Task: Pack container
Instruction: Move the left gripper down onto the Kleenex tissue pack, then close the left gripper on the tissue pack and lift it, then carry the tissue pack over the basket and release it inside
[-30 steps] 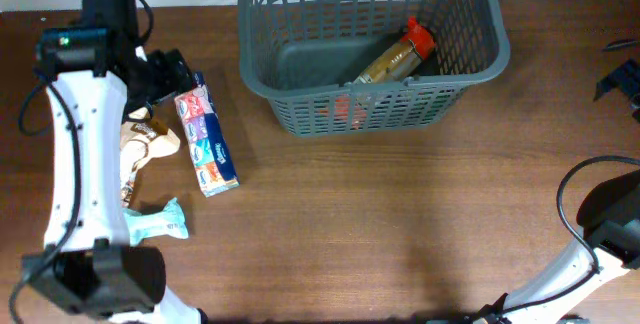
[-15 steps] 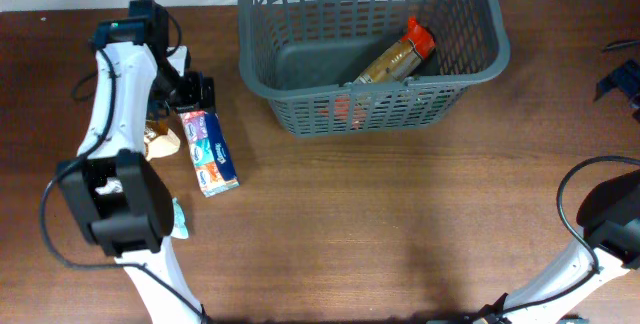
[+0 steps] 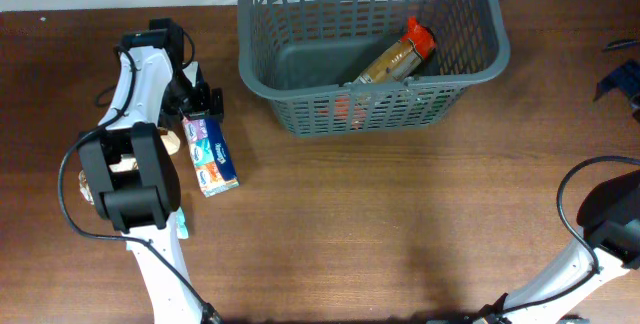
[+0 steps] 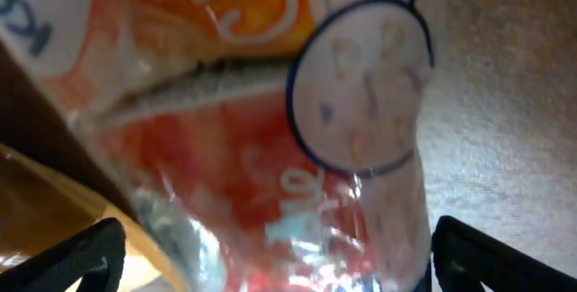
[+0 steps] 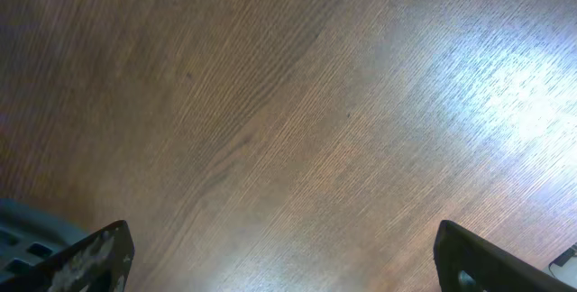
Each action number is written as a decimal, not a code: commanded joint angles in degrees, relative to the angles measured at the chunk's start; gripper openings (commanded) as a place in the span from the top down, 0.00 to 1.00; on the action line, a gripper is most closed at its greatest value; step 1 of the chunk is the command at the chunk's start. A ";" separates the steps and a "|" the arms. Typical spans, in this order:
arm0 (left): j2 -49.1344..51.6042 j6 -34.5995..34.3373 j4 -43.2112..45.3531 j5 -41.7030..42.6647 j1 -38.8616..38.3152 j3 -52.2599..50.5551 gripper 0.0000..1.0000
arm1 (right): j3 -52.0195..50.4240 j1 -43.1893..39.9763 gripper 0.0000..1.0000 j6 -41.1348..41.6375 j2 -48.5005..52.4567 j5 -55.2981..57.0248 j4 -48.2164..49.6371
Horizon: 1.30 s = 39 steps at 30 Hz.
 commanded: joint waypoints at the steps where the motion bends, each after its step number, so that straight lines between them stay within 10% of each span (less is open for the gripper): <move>1: 1.79 -1.86 0.44 0.87 0.00 -0.59 0.00 | -0.28 0.00 0.01 -0.50 0.09 0.92 0.17; 4: 2.67 -1.95 0.31 0.87 0.00 -0.66 0.02 | -0.28 0.00 0.01 -0.50 0.09 0.92 0.17; 8: 2.71 -1.97 0.35 0.87 0.00 -0.74 0.57 | -0.31 0.00 0.01 -0.50 0.09 0.92 0.17; 13: 2.60 -1.99 -0.87 0.87 0.00 -0.33 0.98 | -0.28 0.00 0.01 -0.50 0.09 0.92 0.17; 39: -20.87 -3.91 -11.82 -12.22 -11.45 52.81 0.98 | -0.28 0.00 0.01 -0.50 0.09 0.92 0.17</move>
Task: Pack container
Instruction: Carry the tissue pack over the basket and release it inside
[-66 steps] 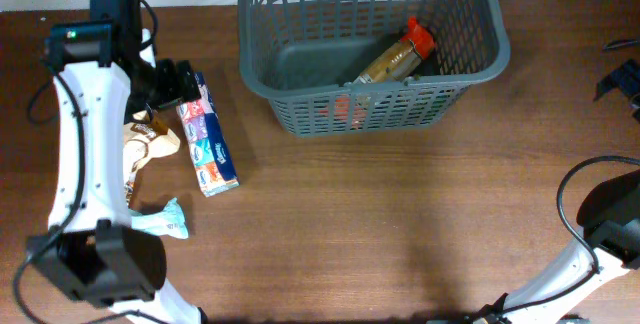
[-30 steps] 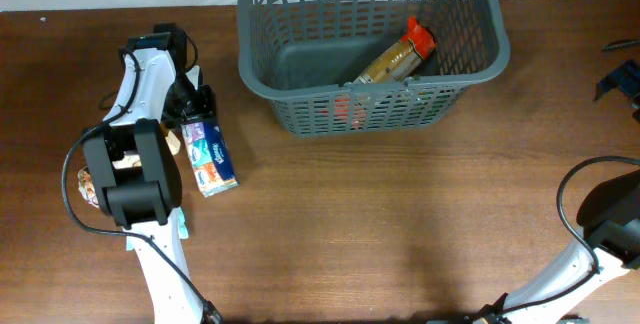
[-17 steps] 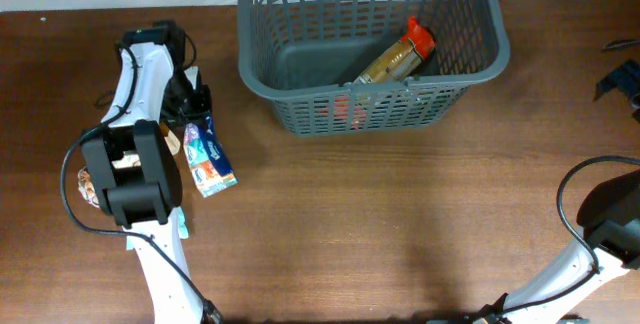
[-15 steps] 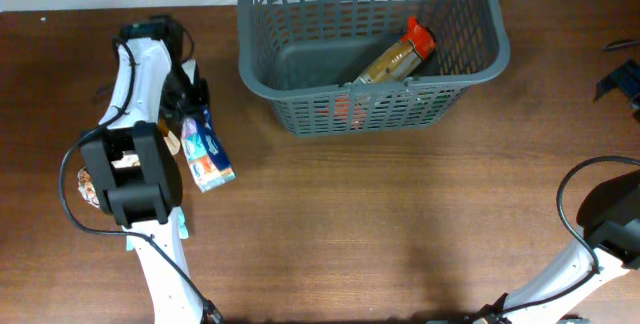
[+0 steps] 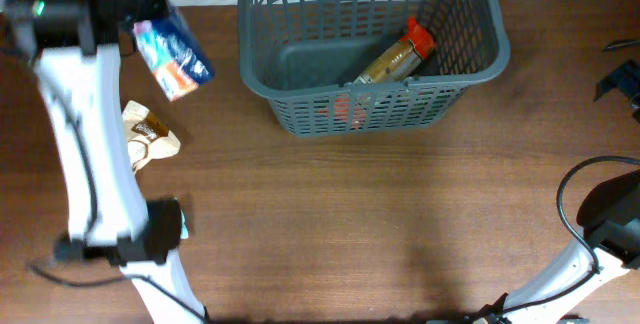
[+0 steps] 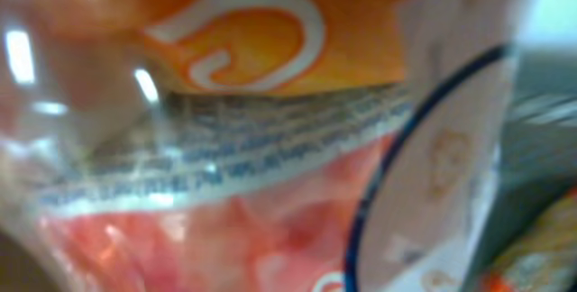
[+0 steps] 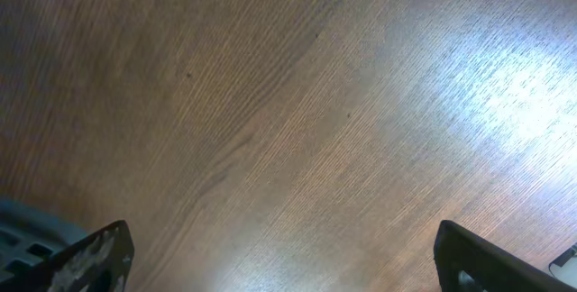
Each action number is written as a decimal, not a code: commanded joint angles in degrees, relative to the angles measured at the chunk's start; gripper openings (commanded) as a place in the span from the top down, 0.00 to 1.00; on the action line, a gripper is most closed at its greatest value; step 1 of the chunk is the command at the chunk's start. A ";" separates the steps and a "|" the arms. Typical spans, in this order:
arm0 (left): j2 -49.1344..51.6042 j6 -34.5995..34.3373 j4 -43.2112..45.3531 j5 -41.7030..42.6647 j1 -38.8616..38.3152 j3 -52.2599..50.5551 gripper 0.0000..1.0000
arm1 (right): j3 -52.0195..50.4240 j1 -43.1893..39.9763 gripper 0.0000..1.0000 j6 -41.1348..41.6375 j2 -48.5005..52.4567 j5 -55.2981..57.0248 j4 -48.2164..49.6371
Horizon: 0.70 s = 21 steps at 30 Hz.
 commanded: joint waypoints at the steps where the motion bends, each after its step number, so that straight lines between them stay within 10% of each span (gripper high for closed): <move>1: -5.75 2.01 2.86 -5.60 -6.51 3.82 0.98 | -0.28 0.00 0.01 -0.52 0.09 0.92 0.15; 8: -9.16 2.38 14.80 -18.71 -20.44 4.28 0.98 | -0.28 0.00 0.01 -0.52 0.09 0.92 0.15; 21: 5.53 -3.56 24.55 -14.71 -24.00 3.15 0.98 | -0.28 0.00 0.01 -0.52 0.09 0.92 0.15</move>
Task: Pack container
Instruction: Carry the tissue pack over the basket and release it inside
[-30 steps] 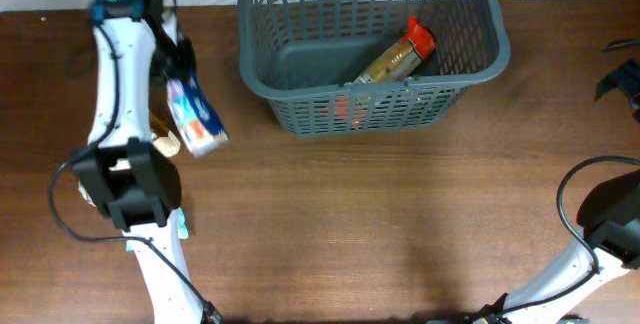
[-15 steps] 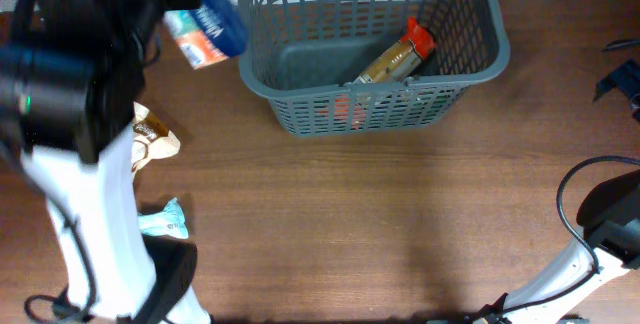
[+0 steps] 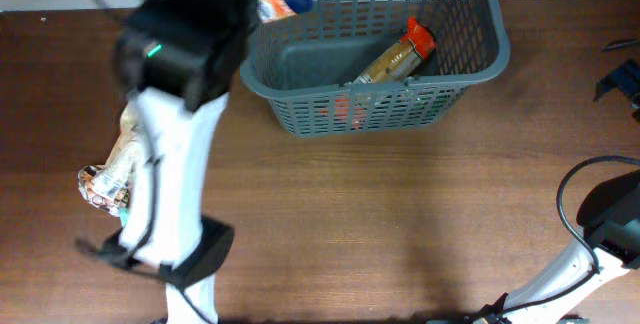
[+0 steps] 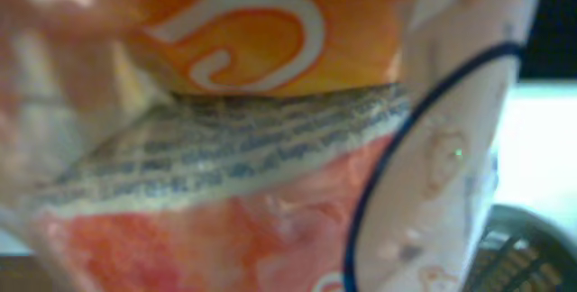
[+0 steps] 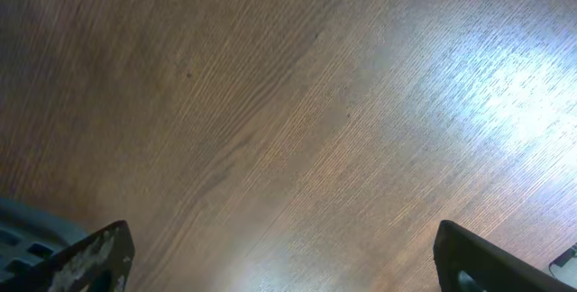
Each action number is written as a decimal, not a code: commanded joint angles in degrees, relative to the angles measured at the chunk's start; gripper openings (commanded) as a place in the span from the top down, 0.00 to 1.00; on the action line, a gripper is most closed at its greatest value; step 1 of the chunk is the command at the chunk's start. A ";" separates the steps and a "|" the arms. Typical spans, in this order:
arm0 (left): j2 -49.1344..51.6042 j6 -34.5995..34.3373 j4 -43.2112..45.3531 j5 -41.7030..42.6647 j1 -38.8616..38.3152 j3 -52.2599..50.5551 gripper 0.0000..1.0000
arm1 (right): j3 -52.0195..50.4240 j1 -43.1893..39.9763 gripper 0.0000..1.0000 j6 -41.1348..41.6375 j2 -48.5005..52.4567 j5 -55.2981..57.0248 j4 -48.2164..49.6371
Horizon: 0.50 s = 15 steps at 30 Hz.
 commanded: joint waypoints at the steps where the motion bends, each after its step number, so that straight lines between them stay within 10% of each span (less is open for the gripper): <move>1: 3.72 -4.35 1.03 2.23 -0.13 0.00 0.98 | -0.28 0.00 0.01 -0.50 0.09 0.90 0.17; 15: 16.90 -8.94 -6.82 9.90 -1.81 0.00 0.98 | -0.28 0.00 0.01 -0.50 0.09 0.90 0.17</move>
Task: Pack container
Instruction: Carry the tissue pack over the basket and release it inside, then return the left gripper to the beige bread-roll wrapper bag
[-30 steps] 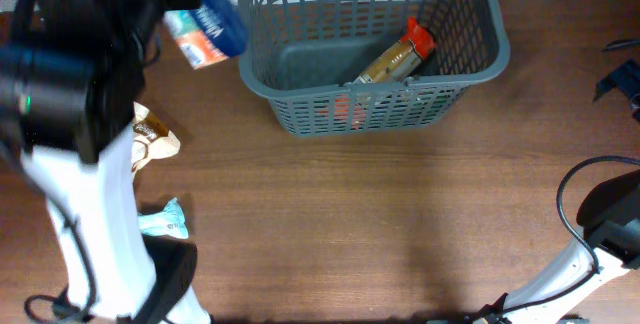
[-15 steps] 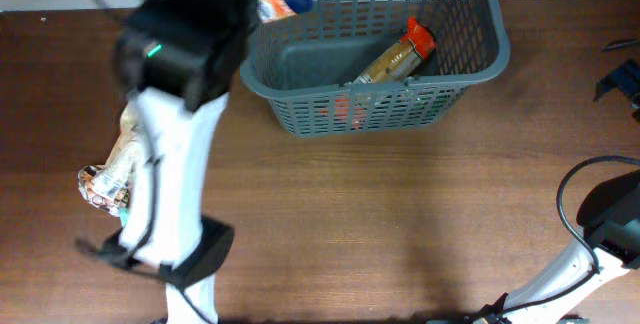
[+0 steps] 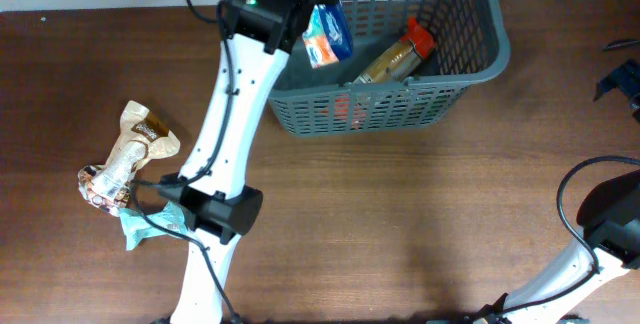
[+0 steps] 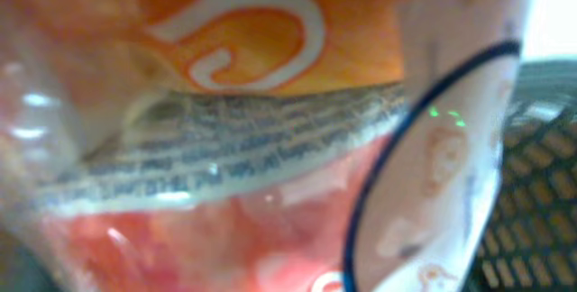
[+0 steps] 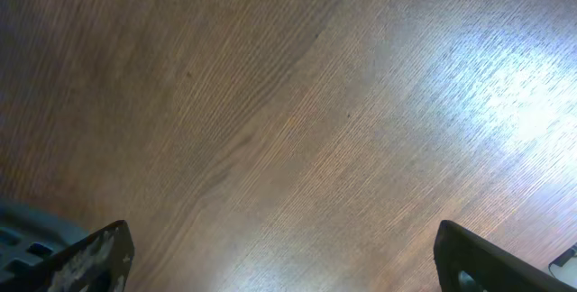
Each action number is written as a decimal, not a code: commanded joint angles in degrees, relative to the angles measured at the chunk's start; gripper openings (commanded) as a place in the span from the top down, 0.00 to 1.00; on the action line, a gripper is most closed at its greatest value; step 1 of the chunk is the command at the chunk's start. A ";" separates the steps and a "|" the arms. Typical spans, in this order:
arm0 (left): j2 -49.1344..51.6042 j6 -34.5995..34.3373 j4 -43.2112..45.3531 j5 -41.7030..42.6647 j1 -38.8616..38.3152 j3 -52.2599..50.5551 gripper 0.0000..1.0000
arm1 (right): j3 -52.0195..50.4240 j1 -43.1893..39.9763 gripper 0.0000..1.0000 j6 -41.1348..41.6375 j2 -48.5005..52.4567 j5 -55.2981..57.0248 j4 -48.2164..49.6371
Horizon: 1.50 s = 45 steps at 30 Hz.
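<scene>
A blue and orange packet point(image 3: 326, 32) hangs over the left inside of the grey basket point(image 3: 480, 34), with my left gripper point(image 3: 312, 6) shut on it. In the left wrist view the packet point(image 4: 270, 130) fills the frame and hides the fingers; basket mesh point(image 4: 536, 202) shows at the right. A brown packet with a red end point(image 3: 397, 57) lies in the basket. My right gripper point(image 5: 284, 256) stands open over bare table, nothing between its fingers point(image 5: 99, 254).
A crumpled snack bag point(image 3: 125, 159) and a teal item point(image 3: 135, 229) lie on the table at the left, near the left arm's base point(image 3: 215, 212). Something red point(image 3: 345, 110) shows through the basket's front wall. The right arm point(image 3: 605, 214) is at the lower right.
My left gripper has moved with the packet from the basket's back left rim to over the basket's left inside. The right arm has not moved.
The packet lay on the table at the left with my left gripper at it. Then it was held in the air near the table's back left, then at the basket's left rim, and now over the basket. The right gripper stayed open and still.
</scene>
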 commanded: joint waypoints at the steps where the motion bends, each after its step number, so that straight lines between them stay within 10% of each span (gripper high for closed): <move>1: 2.54 -1.16 -1.60 1.29 -1.14 0.55 0.98 | -0.31 0.00 0.01 -0.46 0.09 0.90 0.17; 12: 9.88 -1.16 -5.95 1.29 -2.25 0.50 0.90 | -0.28 0.00 0.01 -0.46 0.09 0.90 0.17; 24: 9.70 -0.90 -5.92 1.25 -2.19 0.68 0.17 | -0.28 0.00 0.01 -0.46 0.09 0.90 0.17; 32: 5.11 -0.90 -7.19 -3.30 -2.19 3.41 0.00 | -0.31 0.00 0.01 -0.46 0.09 0.90 0.17; 45: -19.19 -0.92 -19.58 -23.76 -1.84 8.17 0.00 | -0.31 0.00 0.01 -0.46 0.09 0.90 0.17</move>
